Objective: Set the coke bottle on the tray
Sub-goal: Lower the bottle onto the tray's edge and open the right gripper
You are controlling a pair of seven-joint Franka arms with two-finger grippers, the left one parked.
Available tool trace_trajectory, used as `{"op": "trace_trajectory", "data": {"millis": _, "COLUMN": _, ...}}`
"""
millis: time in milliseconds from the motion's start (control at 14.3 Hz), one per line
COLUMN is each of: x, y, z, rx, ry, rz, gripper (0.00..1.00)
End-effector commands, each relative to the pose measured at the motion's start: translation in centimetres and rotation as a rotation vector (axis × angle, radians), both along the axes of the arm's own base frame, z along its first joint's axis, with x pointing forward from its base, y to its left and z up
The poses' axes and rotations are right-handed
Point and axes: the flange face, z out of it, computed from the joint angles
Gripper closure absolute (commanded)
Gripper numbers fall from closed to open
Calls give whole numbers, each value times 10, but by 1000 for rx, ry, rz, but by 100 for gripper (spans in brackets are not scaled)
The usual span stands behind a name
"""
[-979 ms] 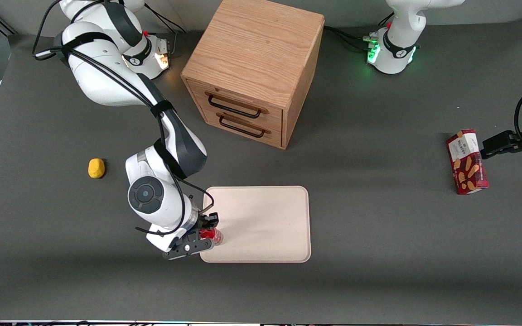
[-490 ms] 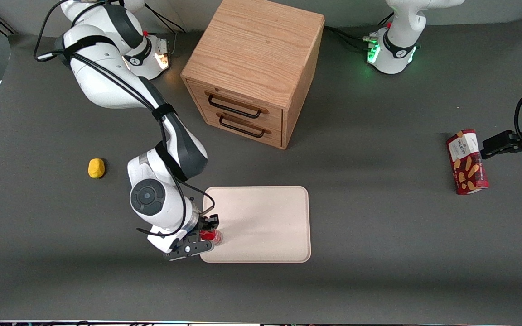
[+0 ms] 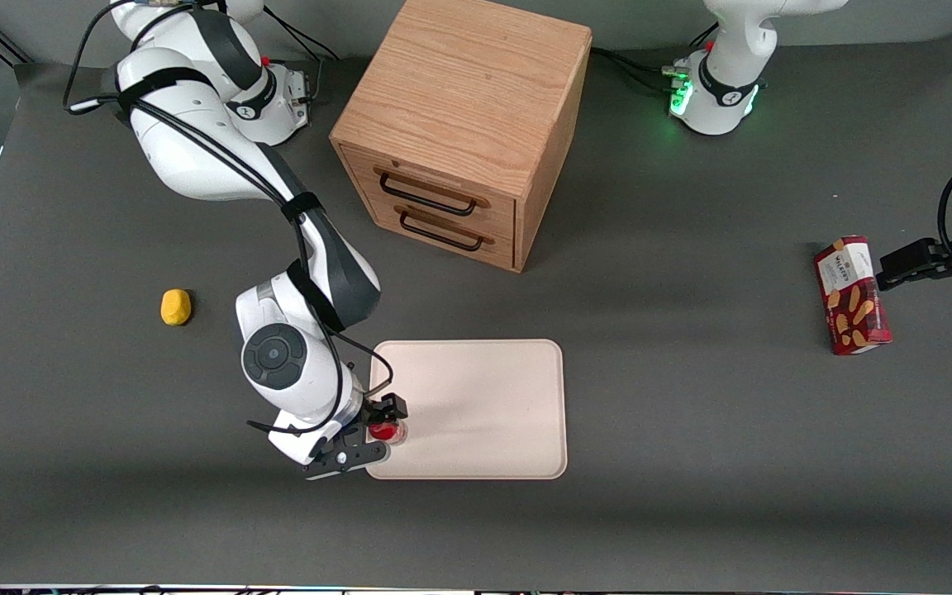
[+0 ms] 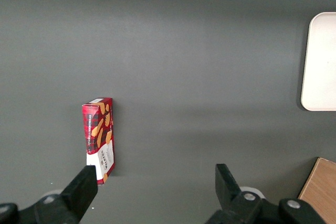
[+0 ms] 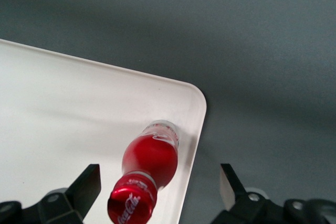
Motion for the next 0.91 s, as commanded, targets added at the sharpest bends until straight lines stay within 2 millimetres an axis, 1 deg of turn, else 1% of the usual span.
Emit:
{"op": "trace_trajectory", "data": {"millis": 0, "x": 1, "y": 4, "z": 3, "rx": -6, "ry": -26, "rz": -17, "gripper": 0}}
{"op": "trace_trajectory", "data": {"millis": 70, "x": 0, "y": 5, "z": 7, "rx": 1, "ry": -28, "rz": -21, "gripper": 0}}
{"op": "trace_trajectory", "data": {"millis": 280, "x": 0, "y": 2, "z": 35, "rx": 15, "ry": -47, "rz": -23, "gripper": 0}}
{"op": "trace_trajectory", "data": {"millis": 350, "x": -3, "y": -2, "z": 45, "rx": 9, "ry": -34, "rz": -20, "gripper": 0}}
{"op": "trace_trajectory", "data": {"millis": 420, "x": -9, "y": -12, "z": 60, "rx": 10, "ry": -4, "rz": -34, "gripper": 0}}
{"op": "trace_trajectory", "data": {"millis": 559, "x": -25, "y": -39, "z": 102, "rx": 74, "ry": 31, "rz": -92, "gripper": 0}}
{"op": "trace_trajectory", "data": {"millis": 629, "x": -35, "y": -58, "z": 120, "rx": 99, "ry": 48, "rz": -132, "gripper": 0}}
{"op": "trace_trajectory", "data": {"millis": 699, "x": -43, "y": -82, "z": 137, "rx": 108, "ry": 51, "rz": -167, "gripper": 0}}
{"op": "trace_trajectory", "data": {"millis": 839, "x": -62, "y": -139, "z": 177, "rx": 113, "ry": 60, "rz": -255, "gripper": 0}}
